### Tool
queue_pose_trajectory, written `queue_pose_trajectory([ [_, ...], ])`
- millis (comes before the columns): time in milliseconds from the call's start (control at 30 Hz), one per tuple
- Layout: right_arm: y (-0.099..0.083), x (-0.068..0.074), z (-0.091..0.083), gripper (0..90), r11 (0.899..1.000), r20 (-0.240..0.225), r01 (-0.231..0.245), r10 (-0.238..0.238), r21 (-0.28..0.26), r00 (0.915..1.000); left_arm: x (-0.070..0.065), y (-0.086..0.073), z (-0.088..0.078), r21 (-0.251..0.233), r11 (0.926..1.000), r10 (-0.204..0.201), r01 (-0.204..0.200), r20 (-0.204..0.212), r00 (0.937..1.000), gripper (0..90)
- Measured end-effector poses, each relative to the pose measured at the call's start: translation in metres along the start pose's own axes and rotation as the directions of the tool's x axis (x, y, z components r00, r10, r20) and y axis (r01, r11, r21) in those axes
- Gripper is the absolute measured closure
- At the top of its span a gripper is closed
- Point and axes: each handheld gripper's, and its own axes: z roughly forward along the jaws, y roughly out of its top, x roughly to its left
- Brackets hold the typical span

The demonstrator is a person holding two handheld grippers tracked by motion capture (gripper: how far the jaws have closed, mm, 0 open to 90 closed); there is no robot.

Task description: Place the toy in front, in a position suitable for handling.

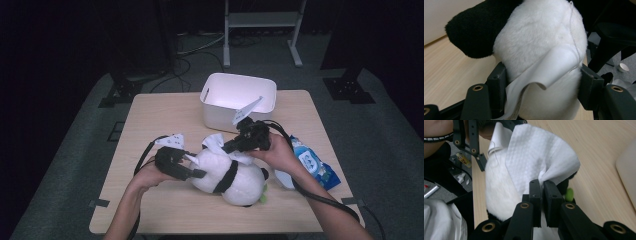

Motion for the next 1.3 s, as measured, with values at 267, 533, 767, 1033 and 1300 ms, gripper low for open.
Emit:
queue_pose_trajectory([
  [267,0.015,0.003,0.001,84.7,1.0,0.007,0.016,-0.016,-0.025,0.9998,-0.001,0.017,-0.018,0.031,0.9987,0.042,-0.041,-0.048,0.998,36.6],
  [533,-0.002,0.003,-0.005,85.1,0.996,-0.036,-0.021,0.017,-0.092,0.9992,-0.009,0.028,-0.02,0.057,0.9949,0.085,-0.083,-0.047,0.9952,37.7],
  [767,-0.003,0.003,-0.016,85.0,0.997,-0.021,-0.012,0.01,-0.082,0.9997,-0.014,0.041,-0.015,0.082,0.9898,0.121,-0.116,-0.049,0.9915,37.8],
  [1033,0.026,0.009,-0.017,85.0,0.998,0.0,0.044,-0.044,-0.05,0.999,-0.021,0.059,-0.005,0.117,0.9762,0.188,-0.182,-0.04,0.9813,37.8],
  [1300,0.022,0.01,-0.019,85.1,0.999,-0.011,0.05,-0.05,-0.014,0.9987,-0.026,0.064,0.002,0.109,0.9766,0.189,-0.185,-0.028,0.9815,33.9],
])
